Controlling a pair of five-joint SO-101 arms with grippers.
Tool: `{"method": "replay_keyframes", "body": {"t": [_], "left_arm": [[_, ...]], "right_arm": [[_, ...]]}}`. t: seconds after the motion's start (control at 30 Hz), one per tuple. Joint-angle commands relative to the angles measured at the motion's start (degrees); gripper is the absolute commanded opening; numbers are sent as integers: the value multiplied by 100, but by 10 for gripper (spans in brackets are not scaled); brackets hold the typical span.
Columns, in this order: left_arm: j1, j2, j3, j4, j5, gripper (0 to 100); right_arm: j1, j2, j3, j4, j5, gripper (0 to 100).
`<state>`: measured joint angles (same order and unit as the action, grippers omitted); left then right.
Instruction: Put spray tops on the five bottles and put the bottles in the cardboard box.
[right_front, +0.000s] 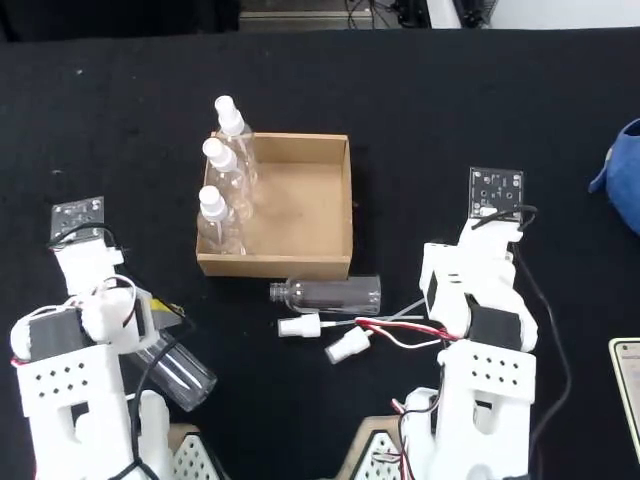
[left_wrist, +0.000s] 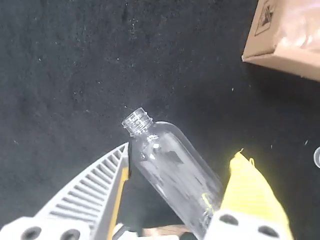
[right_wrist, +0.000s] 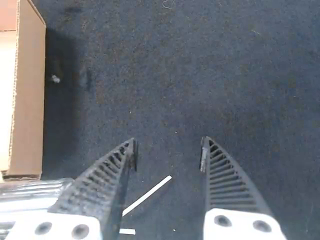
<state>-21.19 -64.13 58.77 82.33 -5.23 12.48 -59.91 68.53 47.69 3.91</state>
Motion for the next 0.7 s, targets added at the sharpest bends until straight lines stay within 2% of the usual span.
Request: {"method": "replay_keyframes", "body": {"t": [0.0, 0.2, 0.37, 0.67], "left_arm": [[40, 26, -40, -9, 369, 231], [-119, 26, 558, -466, 325, 230], [-365, 26, 1200, -862, -334, 230], [-391, 26, 1464, -1108, -360, 230]], "right_arm": [[97, -119, -338, -141, -18, 177], [97, -119, -330, -141, -26, 177], [97, -119, -330, -141, -18, 177], [97, -127, -330, -141, -18, 177]]}}
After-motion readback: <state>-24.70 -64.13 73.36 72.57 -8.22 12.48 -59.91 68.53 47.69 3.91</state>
